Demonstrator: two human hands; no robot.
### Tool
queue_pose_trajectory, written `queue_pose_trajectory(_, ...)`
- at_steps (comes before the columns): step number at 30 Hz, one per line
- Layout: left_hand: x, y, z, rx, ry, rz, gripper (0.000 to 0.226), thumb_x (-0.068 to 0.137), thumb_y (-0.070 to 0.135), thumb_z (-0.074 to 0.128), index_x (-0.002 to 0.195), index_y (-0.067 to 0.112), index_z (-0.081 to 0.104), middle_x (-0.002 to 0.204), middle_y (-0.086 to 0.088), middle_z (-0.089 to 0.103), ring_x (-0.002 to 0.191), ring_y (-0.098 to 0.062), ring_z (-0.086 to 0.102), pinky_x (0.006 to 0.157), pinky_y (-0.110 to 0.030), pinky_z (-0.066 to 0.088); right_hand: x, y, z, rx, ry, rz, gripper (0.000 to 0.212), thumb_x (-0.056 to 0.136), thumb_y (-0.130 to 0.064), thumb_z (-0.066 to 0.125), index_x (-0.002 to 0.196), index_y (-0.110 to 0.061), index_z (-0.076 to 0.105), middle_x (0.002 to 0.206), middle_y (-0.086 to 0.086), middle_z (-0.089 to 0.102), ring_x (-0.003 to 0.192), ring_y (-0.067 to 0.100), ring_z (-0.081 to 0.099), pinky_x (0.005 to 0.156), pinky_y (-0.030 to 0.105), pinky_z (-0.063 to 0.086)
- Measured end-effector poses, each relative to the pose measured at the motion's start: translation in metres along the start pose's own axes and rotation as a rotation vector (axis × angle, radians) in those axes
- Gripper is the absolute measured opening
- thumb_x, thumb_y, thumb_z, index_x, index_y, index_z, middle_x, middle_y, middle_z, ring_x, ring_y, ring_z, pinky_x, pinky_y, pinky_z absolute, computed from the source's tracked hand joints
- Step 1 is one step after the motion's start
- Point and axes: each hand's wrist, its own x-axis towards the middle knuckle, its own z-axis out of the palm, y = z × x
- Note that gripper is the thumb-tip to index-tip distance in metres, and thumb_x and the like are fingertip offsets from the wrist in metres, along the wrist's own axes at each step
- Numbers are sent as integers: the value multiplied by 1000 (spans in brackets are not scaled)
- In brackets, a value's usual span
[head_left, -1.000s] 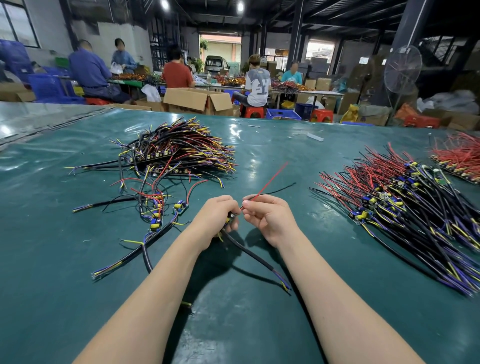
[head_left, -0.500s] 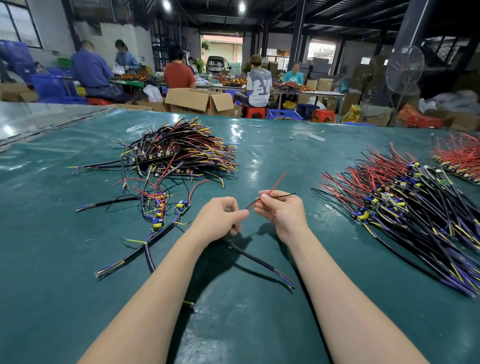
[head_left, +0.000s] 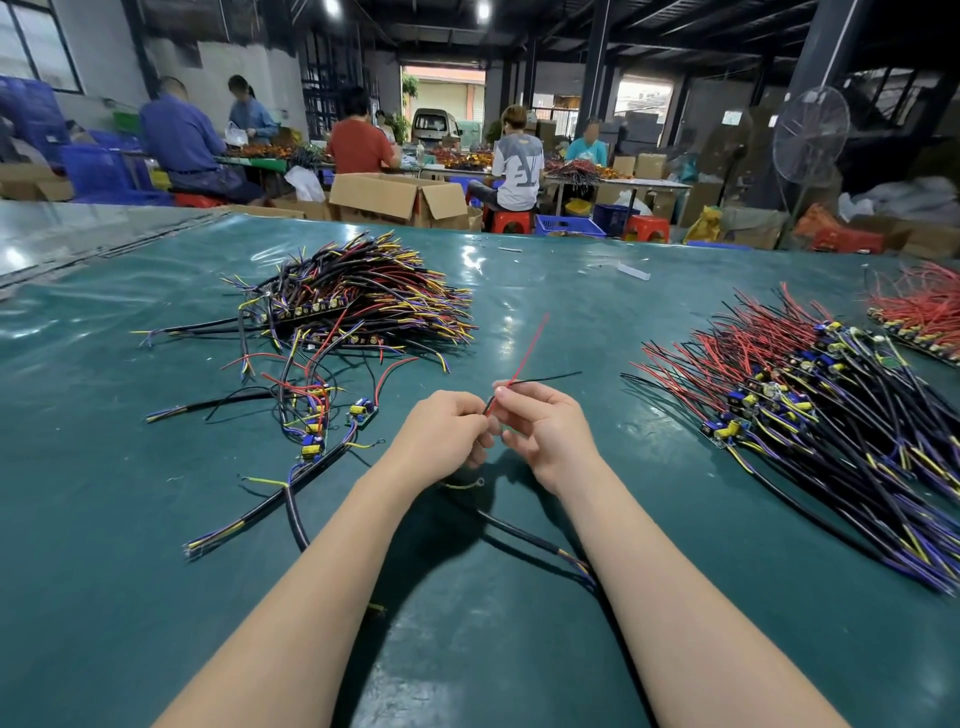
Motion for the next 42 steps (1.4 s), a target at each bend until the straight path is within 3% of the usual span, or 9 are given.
queue_pose_trajectory(3,1,-2,0,14,26,24,33,88,7,46,59,19,55,52,3,52,35,-4,40,47,-22,34,-2,2,2,-150,0,-28,18,86,-6,60,68,-11,59,46,-7,60,43,0,56,40,10,38)
queue_pose_trajectory(7,1,-6,1,-135,49,-17,29,95,13,43,67,14,52,39,6,48,31,-4,34,38,-16,29,-1,4,4,-160,6,-55,17,86,-3,59,71,-13,59,49,-10,61,46,-3,55,42,10,39)
queue_pose_trajectory(20,-4,-1,-10,-309,-114,-136,28,94,12,47,70,12,61,41,4,47,33,-6,30,35,-12,24,0,6,5,-54,-93,-69,20,88,4,51,75,-7,62,44,-8,53,41,3,51,43,11,37)
queue_pose_trajectory(24,-5,-2,-6,-269,-136,-106,30,95,12,45,68,11,58,38,4,42,31,-5,24,35,-13,19,1,5,5,-152,-30,-188,27,89,7,48,73,-10,62,51,-2,47,46,6,45,44,15,37)
queue_pose_trajectory(27,-5,-3,-4,-194,-141,-82,30,95,16,47,67,11,57,35,5,38,29,-5,22,34,-13,19,0,4,8,-225,30,-243,32,91,9,40,72,-11,56,58,4,42,39,1,44,38,14,37)
queue_pose_trajectory(31,-6,-3,-7,-167,-226,-92,30,94,20,50,68,12,62,34,6,36,30,-5,26,34,-13,22,4,-4,1,-34,177,-240,33,95,6,33,72,-13,47,61,5,47,30,0,40,32,12,33)
queue_pose_trajectory(35,-5,-2,-5,-192,-220,-119,28,95,15,48,70,13,63,37,7,38,34,-7,27,35,-14,23,7,-10,-13,187,267,-199,29,96,2,38,73,-10,51,43,-3,57,31,2,46,35,13,42)
queue_pose_trajectory(40,-2,-4,-8,-326,-115,-130,29,96,6,41,74,10,59,37,10,36,31,-4,24,34,-12,19,8,-12,-14,367,206,-68,27,96,-11,43,74,-6,58,46,-2,60,37,5,53,42,15,48)
queue_pose_trajectory(42,0,-5,-10,-370,-52,-116,29,97,6,40,73,9,57,37,11,34,31,-2,24,33,-11,20,6,-11,-13,269,87,28,23,93,-9,47,75,-4,61,48,0,59,38,5,53,43,15,48)
